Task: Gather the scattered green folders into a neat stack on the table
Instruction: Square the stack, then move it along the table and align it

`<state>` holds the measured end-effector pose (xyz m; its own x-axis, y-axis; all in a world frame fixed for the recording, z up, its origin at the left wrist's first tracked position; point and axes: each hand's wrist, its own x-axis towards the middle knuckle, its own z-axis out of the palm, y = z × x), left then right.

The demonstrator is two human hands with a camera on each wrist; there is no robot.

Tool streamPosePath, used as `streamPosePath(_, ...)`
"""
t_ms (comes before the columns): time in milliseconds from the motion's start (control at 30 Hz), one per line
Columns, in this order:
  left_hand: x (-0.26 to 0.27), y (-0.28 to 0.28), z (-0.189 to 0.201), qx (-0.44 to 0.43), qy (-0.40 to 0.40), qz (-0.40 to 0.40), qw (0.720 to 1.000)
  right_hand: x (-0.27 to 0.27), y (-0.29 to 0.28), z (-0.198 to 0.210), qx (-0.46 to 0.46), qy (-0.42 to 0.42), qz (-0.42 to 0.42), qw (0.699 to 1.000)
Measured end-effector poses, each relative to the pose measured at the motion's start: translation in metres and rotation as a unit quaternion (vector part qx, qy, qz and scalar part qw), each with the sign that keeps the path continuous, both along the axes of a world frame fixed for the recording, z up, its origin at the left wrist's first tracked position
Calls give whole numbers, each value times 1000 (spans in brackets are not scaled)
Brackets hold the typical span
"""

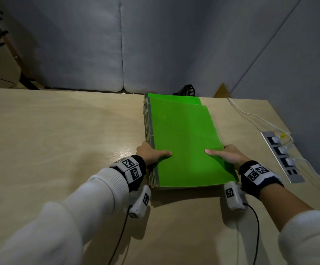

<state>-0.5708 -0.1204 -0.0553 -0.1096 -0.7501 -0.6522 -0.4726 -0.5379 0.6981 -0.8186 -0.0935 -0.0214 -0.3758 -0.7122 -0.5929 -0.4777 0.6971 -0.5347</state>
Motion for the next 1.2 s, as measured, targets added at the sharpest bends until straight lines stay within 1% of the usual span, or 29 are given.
streamPosePath(133, -2, -4, -1, -12, -38, -7, 999, -3, -4, -4, 5, 17, 6, 1000)
streamPosePath(300, -4, -5, -1, -13, -64, -19, 998, -6, -7, -9, 14, 28, 1, 1000)
streamPosePath(433, -5, -7, -5, -13, -68, -30, 997, -10, -5, -13, 11, 30, -15, 999)
streamPosePath(533, -9, -6, -6, -20, -97, -52, 994, -13, -4, -16, 9, 27, -30, 999)
streamPosePath(667, -12, -6, -5, -26, -110, -50, 992, -14, -6, -17, 15, 33, -39, 999)
streamPosePath(767, -13, -5, -5, -29, -118, -57, 991, -12, -6, -14, 3, 39, -36, 999)
streamPosePath(900, -10, -6, -4, -29, -128, -92, 987, -9, -7, -5, -34, 85, -5, 996)
streamPosePath(967, -4, -5, -2, -33, -118, -105, 987, -10, -2, -3, -54, 70, -2, 996)
streamPosePath(1033, 2, -2, 2, -40, -96, -100, 990, -16, 9, -7, -60, 24, -12, 998)
streamPosePath(1133, 11, 9, 6, -34, -25, -107, 993, -29, 36, -13, -43, -13, 1, 999)
streamPosePath(1200, 13, 27, 14, -33, 15, -122, 992, -43, 50, -19, -51, -30, -15, 998)
